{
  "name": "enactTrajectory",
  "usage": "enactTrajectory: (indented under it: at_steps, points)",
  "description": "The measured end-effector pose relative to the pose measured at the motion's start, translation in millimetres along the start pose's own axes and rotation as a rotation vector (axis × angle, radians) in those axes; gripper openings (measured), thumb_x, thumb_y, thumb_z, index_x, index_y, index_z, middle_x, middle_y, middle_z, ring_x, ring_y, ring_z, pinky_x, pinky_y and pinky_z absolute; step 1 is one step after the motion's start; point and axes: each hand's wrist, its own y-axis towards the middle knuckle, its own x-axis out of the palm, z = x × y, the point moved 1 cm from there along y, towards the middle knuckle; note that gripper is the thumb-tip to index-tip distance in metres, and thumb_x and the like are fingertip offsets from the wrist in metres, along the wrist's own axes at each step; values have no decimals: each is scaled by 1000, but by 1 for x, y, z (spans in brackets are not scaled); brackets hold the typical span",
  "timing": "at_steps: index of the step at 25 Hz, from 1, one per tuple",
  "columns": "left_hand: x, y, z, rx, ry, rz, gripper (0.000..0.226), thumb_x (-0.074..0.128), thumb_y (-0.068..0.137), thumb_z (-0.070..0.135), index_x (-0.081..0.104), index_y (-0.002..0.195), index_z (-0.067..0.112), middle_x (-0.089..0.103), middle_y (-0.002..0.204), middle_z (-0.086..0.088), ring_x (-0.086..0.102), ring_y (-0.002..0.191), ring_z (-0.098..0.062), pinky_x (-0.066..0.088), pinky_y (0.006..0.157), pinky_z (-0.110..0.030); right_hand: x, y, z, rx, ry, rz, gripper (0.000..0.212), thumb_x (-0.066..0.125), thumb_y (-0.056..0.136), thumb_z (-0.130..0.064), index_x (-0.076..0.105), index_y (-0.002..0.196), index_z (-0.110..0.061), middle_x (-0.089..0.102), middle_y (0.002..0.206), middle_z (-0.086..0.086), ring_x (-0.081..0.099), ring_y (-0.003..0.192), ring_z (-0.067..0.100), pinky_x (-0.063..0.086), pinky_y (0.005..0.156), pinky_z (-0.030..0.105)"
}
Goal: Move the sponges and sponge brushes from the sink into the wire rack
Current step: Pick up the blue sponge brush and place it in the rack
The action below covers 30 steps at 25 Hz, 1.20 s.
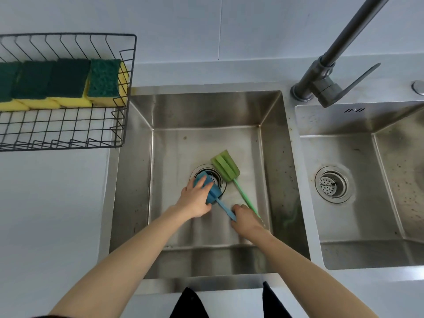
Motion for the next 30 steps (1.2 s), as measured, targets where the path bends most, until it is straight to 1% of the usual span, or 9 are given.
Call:
enactTrajectory:
  at_steps: [6,9,13,15,19,22,24,27,30]
  points:
    - [6,-2,-11,-32,-35,9,67,51,88,23,17,145,19,1,158,-6,4,144,-32,22,115,-45,-1,-1,-2,-22,44,3,27,46,93,-15,51,118,-8,61,117,16,60,105,34,50,85,39]
    - [6,-2,-14,-43,-47,44,67,51,88,23,17,146,19,3,158,-7,7,144,-31,20,116,-44,-11,-7,0,-74,118,35,24,47,92,-14,54,114,-8,63,114,16,59,101,33,49,84,37]
    - [2,-7,-17,-54,-64,113,69,52,87,22,16,145,20,7,157,-7,9,143,-31,19,115,-43,-38,-22,2,-175,231,111,23,50,91,-15,60,111,-8,66,107,16,54,84,21,48,78,33]
    - [-3,-13,-18,-42,-59,170,70,54,86,22,16,145,22,10,157,-6,10,143,-31,18,115,-43,-53,-29,3,-238,211,120,25,52,91,-19,62,113,-10,67,107,14,53,84,17,48,80,33]
    - [-14,-27,-21,11,-79,315,64,58,83,18,28,139,18,16,155,-7,14,142,-32,18,117,-45,-80,-45,0,-339,147,153,28,56,91,-26,65,115,-13,69,105,9,51,80,14,41,71,26]
    - [-28,-47,-22,52,-146,451,53,63,79,18,41,128,15,31,150,-7,24,139,-30,25,113,-44,-99,-61,-5,-405,89,155,32,58,90,-29,64,119,-17,65,92,0,50,67,11,45,68,30]
    - [-37,-63,-22,76,-157,541,45,63,79,18,46,121,12,45,140,-4,37,131,-27,28,109,-37,-111,-72,-10,-435,62,167,32,59,89,-30,65,118,-18,61,85,-6,51,64,14,47,64,30]
    - [-46,-86,-26,77,-181,622,40,64,80,20,50,116,11,56,126,-4,48,118,-28,33,100,-36,-129,-89,-15,-467,67,209,26,57,90,-29,66,112,-16,56,74,-11,49,59,13,41,55,19]
    - [-56,-108,-35,55,-274,689,41,66,78,20,52,114,9,57,123,-7,50,114,-30,39,98,-37,-150,-103,-21,-473,140,297,20,56,91,-26,67,103,-15,63,76,-3,48,51,2,39,55,13]
